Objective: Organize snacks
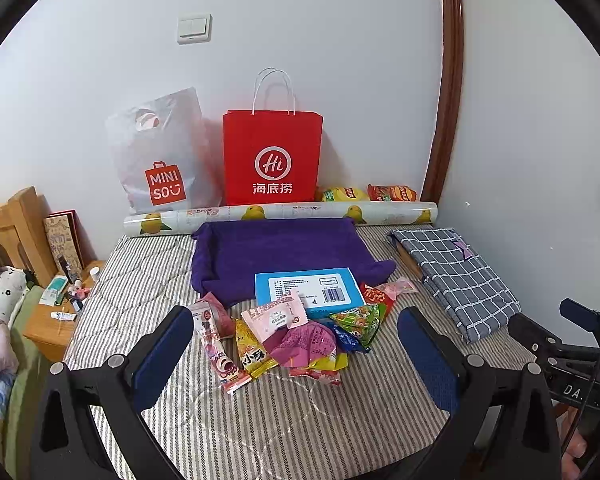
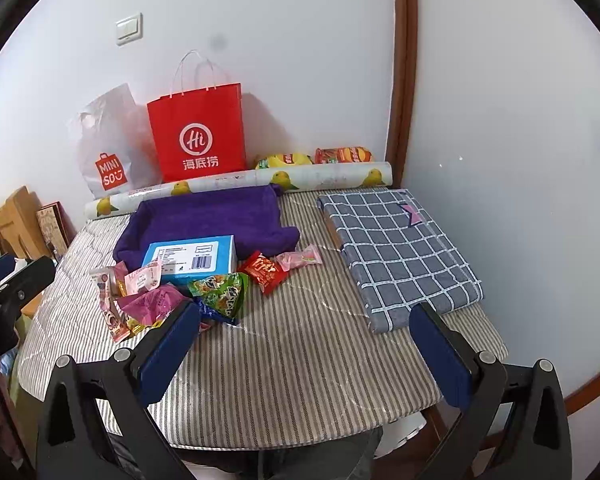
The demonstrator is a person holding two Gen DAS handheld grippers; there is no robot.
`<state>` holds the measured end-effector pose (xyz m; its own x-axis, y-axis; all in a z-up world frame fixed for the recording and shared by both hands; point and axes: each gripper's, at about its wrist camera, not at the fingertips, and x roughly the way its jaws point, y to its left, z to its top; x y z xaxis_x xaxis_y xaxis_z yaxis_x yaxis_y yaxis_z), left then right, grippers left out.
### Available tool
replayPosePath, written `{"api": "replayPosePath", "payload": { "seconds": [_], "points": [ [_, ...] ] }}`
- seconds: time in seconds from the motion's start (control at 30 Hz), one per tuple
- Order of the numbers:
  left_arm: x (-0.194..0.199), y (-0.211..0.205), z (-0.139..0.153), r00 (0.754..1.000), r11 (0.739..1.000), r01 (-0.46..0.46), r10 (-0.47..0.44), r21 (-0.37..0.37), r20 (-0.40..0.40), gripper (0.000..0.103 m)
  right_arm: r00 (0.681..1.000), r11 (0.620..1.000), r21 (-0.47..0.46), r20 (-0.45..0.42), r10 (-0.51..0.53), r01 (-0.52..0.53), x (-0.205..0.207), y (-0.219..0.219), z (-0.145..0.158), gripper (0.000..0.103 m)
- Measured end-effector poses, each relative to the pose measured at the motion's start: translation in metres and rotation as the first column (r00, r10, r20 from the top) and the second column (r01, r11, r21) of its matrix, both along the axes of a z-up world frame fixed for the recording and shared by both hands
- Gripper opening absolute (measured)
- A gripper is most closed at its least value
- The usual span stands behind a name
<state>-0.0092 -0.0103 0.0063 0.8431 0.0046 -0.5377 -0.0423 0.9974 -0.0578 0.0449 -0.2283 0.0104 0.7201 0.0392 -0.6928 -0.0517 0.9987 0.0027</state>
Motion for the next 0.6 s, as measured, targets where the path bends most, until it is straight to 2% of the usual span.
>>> {"api": "replayPosePath", "payload": {
  "seconds": [0.33, 0.6],
  "points": [
    [-0.0009, 0.0017, 0.0, 1.0, 1.0, -0.006, 0.006, -0.001, 0.0, 0.103, 1.0, 0.999, -0.033, 0.019, -0.022, 0.023, -0.0047, 0.0035, 0.0005, 0.103],
    [-0.0017, 0.0051, -0.0005, 1.0, 1.0, -0.013, 0.013, -0.003, 0.003, 0.103, 1.0, 1.0, -0.013, 0.01, -0.017, 0.017, -0.0058, 0.0041, 0.0006, 0.103]
  ]
}}
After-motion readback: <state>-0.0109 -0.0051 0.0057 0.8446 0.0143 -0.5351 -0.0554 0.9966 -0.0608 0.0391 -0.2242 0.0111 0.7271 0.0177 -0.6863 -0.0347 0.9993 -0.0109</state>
